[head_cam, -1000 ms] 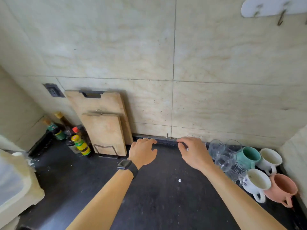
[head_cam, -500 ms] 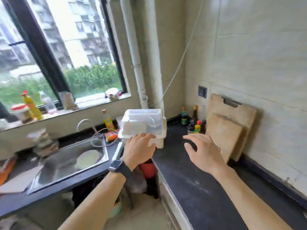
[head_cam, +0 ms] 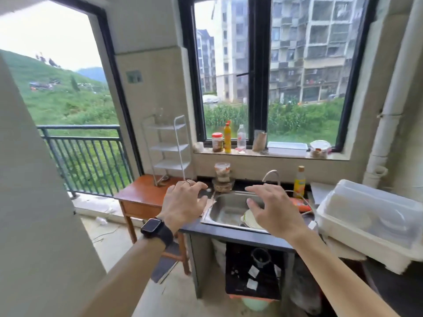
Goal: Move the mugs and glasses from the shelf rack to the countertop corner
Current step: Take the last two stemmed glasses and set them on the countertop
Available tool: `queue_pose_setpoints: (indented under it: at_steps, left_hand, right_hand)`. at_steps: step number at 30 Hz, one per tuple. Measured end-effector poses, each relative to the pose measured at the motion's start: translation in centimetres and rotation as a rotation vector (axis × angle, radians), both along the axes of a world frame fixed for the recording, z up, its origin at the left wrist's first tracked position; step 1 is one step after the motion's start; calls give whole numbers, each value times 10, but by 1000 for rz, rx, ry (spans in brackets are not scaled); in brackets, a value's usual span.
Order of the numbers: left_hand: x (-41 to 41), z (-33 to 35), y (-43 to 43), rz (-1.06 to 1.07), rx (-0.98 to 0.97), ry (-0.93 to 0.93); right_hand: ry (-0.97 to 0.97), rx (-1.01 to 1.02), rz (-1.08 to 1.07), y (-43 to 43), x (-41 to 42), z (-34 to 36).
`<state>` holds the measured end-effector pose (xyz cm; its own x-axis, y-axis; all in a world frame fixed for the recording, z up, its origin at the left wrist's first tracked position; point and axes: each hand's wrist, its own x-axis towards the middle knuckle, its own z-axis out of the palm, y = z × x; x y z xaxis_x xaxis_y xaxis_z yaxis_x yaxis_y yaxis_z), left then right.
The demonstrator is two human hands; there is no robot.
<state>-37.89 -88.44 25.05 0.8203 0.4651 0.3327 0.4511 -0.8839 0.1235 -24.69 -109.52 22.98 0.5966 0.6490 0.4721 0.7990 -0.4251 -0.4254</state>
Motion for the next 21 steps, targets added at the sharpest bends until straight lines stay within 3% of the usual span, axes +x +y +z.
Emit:
queue_pose_setpoints:
  at_steps: [10,21]
  left_hand:
    - [-60,29,242,128,17,-29]
    - [-32,53,430,165,66,-35]
  right_hand:
    - [-48,8,130,258,-30,28]
    - [-30,47,136,436,11,53]
